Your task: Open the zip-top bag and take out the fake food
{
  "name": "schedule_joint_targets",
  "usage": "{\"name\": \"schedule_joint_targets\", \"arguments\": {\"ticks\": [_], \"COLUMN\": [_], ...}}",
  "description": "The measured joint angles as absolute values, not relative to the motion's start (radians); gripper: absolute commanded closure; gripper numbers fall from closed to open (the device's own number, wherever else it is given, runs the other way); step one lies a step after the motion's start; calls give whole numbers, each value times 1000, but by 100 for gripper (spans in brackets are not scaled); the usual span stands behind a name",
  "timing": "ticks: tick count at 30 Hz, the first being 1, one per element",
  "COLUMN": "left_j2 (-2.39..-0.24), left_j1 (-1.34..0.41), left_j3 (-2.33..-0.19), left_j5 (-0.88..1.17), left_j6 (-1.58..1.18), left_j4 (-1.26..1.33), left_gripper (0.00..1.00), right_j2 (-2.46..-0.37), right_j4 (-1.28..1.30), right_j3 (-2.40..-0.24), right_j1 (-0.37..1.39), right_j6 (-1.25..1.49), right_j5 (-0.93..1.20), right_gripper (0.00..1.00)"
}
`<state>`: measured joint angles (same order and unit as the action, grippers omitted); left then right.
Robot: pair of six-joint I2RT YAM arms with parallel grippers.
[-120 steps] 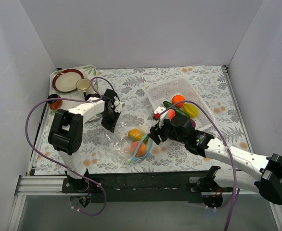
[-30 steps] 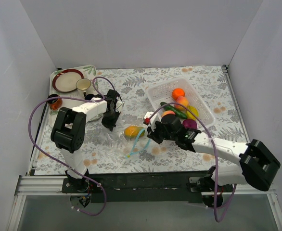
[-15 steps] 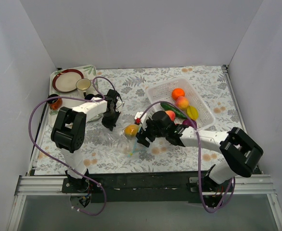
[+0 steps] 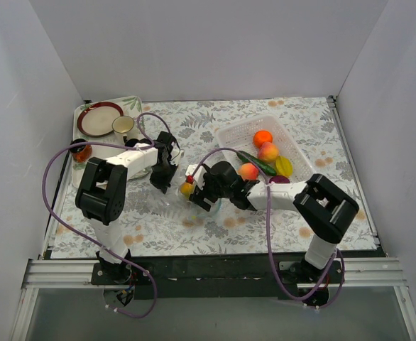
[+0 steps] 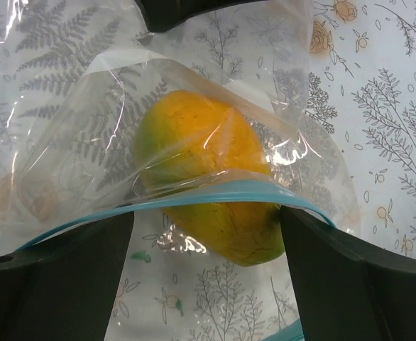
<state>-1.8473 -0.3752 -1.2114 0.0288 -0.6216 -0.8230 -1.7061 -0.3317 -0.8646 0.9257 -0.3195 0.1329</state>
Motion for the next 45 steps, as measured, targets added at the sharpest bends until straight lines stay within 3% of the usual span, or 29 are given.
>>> {"name": "schedule_joint_targets", "arguments": {"ticks": [6, 9, 12, 17, 22, 27, 38, 39, 40, 42, 43, 44, 45], "left_j2": [-1860, -1860, -1860, -1860, -1860, -1862, -1894, -1902, -1911, -1935, -1949, -1960, -1966], "left_j1": [-375, -375, -375, -375, -375, -375, -376, -375, -375, -374, -375, -375, -375], "left_j3": [-1229, -1229, -1230, -1230, -1230, -1230, -1279, -1291, -1306, -1349, -1380, -1411, -1440], "left_j5": [36, 38, 38, 38, 37, 31, 35, 51, 72, 132, 163, 192, 219], "left_j6": [-603, -598, -598, -598, -598, -594, -596, -599, -599, -601, -601, -601, -601], "left_j4": [-841, -843, -845, -846, -846, -846, -874, -876, -881, -907, -926, -938, -950], "left_gripper": [100, 100, 100, 100, 100, 100, 100, 100, 100, 96, 84, 53, 36], "right_j2": [-1802, -1843, -1856, -1838, -1689, -1474, -1143, -1119, -1099, -1081, -1084, -1098, -1118], "right_j4": [-340, -345, -344, -336, -274, -168, 23, 30, 32, 30, 38, 52, 62], "right_j3": [-916, -928, -943, -934, -882, -841, -709, -706, -706, -714, -727, -748, -771], "right_j1": [941, 944, 946, 949, 950, 950, 828, 799, 764, 698, 667, 642, 626], "right_j6": [-344, -340, -336, -303, -270, -228, -68, -46, -27, 3, 15, 25, 35], "right_j5": [139, 168, 186, 205, 212, 163, -189, -225, -252, -291, -310, -323, -334], "right_gripper": [12, 20, 33, 72, 87, 92, 99, 97, 80, 58, 25, 2, 1]}}
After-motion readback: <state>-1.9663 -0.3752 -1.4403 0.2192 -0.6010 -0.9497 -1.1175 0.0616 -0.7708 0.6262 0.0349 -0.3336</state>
